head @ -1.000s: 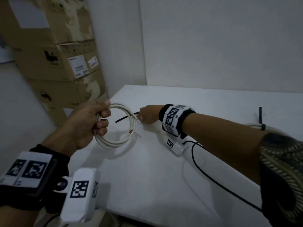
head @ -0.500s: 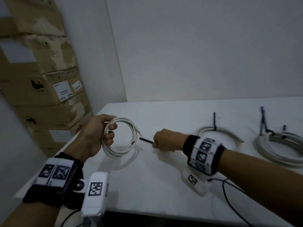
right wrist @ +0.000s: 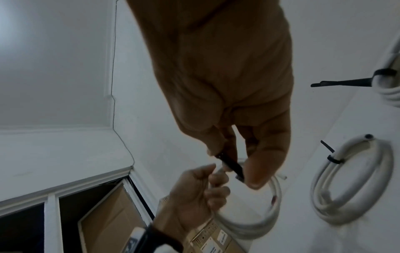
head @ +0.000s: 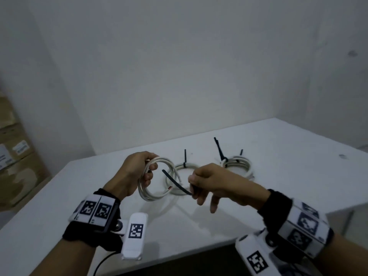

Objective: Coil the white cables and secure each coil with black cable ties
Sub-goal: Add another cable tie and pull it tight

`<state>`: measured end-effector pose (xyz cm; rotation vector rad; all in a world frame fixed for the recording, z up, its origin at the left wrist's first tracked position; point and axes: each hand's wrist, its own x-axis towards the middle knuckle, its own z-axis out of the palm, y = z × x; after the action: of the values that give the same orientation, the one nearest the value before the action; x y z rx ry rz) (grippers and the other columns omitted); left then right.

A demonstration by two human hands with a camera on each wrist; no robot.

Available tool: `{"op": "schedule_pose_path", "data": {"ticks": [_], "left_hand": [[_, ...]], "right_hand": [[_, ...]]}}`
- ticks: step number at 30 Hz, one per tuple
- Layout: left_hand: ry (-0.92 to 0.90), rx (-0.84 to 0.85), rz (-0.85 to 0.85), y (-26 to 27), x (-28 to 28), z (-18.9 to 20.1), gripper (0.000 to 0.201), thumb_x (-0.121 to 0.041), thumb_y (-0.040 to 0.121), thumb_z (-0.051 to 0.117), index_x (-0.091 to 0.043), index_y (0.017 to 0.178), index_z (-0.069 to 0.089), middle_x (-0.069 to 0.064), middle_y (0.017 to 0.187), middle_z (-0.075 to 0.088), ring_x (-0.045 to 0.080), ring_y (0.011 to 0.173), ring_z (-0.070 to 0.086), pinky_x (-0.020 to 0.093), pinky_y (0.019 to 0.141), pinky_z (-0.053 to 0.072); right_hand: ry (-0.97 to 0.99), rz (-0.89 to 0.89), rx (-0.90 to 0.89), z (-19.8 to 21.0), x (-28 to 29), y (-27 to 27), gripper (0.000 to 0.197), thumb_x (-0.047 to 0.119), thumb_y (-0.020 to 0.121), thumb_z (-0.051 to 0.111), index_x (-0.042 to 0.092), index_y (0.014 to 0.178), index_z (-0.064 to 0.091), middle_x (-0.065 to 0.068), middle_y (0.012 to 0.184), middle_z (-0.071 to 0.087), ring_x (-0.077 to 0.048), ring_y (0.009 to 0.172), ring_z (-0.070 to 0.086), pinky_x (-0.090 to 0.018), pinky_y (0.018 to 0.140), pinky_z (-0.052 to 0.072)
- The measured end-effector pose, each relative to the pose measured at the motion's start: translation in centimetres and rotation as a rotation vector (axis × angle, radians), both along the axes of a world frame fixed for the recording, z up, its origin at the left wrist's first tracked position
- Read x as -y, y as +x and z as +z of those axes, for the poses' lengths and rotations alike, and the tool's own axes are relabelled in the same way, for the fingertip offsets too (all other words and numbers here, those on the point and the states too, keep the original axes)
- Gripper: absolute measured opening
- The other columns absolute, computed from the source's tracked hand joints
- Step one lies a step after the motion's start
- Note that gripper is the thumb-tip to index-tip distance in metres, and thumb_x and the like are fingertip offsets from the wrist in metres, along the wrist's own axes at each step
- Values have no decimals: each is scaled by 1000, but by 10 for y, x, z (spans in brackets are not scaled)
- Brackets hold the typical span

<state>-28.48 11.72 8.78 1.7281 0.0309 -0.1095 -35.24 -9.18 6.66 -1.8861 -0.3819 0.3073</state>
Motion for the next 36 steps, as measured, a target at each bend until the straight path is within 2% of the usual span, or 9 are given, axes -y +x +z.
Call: {"op": "schedule_pose_path", "data": {"ticks": [10, 14, 18, 22, 25, 27, 30, 34, 36], "left_hand": [[271, 134, -99, -6, 59, -7, 27, -3, 91, 37, -9, 65, 42, 11, 56, 40, 15, 38, 29, 21, 41, 26], [218, 64, -74, -6, 58, -12, 4, -9, 93, 43, -5, 95, 43, 5, 48, 44, 15, 34, 32, 21, 39, 29], [181, 41, -100, -6, 57, -14, 21, -16, 98, 44, -10, 117, 50, 3, 51, 45, 13, 37, 33, 19, 38, 28], [213, 165, -101, -4, 59, -18, 19, -22, 99, 48, -10, 105, 61, 1, 51, 45, 13, 39, 31, 19, 38, 27], [250, 262, -104, -4, 65, -25, 17, -21, 99, 46, -16, 107, 61, 7, 56, 44, 13, 38, 29, 20, 38, 26], [266, 338, -106, -5, 71, -28, 19, -19, 99, 45, -21, 109, 61, 9, 57, 44, 12, 37, 29, 19, 38, 25], [340, 478, -84, -4, 80, -31, 21, -17, 98, 46, -24, 105, 65, 5, 53, 46, 11, 38, 33, 20, 40, 30], [476, 650, -83, -3, 86, -36, 25, -13, 97, 47, -24, 102, 70, -2, 57, 59, 13, 46, 38, 27, 49, 38], [512, 721, -91, -5, 86, -36, 27, -9, 96, 48, -20, 102, 71, -4, 61, 64, 9, 43, 39, 21, 49, 37]], "right_hand": [[459, -186, 112, -34, -16, 16, 21, 14, 100, 42, 4, 86, 54, -6, 84, 58, -20, 78, 61, -33, 64, 55], [490, -198, 173, -43, -13, 22, 21, 11, 100, 41, 8, 83, 53, -1, 86, 59, -17, 81, 61, -30, 67, 54], [445, -134, 202, -47, -8, 25, 21, 10, 100, 40, 7, 84, 53, 0, 84, 58, -13, 78, 61, -29, 67, 52], [354, -183, 257, -48, -3, 26, 22, 15, 99, 44, 9, 82, 56, -2, 84, 57, -11, 77, 57, -32, 70, 50], [268, -370, 417, -45, 1, 27, 25, 20, 98, 47, 14, 77, 59, 2, 81, 59, 1, 67, 50, -21, 67, 40], [380, -430, 424, -41, 2, 29, 26, 18, 98, 47, 4, 81, 60, -1, 76, 64, -1, 66, 55, -20, 67, 44], [513, -464, 411, -35, 5, 34, 23, 18, 96, 50, 3, 81, 59, -2, 69, 65, -13, 71, 63, -30, 76, 52], [689, -391, 352, -30, 13, 38, 19, 14, 93, 55, -3, 86, 62, -5, 64, 63, -14, 64, 64, -22, 69, 54], [750, -367, 323, -29, 15, 40, 20, 14, 93, 55, -2, 84, 63, -9, 65, 63, -14, 62, 64, -20, 67, 53]]}}
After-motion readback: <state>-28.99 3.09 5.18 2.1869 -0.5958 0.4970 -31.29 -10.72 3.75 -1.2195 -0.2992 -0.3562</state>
